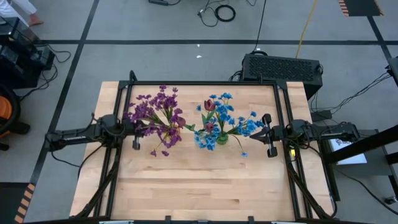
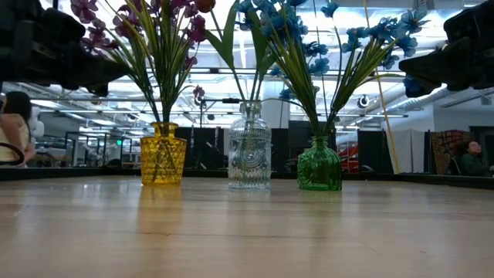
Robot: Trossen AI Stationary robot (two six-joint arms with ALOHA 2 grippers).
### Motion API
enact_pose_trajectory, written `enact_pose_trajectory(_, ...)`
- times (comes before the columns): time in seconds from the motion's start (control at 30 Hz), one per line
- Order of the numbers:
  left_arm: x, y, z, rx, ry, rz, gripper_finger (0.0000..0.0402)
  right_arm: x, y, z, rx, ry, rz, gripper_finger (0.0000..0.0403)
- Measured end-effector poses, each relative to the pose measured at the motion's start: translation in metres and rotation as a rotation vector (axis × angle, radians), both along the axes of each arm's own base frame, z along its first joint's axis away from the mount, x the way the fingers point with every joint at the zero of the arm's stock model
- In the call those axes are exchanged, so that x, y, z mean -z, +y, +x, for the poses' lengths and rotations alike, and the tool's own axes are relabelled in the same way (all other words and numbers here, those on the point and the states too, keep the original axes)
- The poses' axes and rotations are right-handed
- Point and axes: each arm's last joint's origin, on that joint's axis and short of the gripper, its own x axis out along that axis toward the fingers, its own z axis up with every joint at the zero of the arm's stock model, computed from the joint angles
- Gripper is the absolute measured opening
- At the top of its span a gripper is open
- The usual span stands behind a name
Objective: Sort flowers into vase by color
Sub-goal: Return to Home Position
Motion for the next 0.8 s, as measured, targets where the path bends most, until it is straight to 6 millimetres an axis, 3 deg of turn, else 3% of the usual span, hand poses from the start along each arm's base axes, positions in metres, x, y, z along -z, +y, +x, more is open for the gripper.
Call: enact_pose_trajectory(0.8,0.0012,-0.0037,0.0008,0.005,0.014,-0.011,0.0,0.0001,0.0,0.0,-0.001,0.003,0.024,0.0)
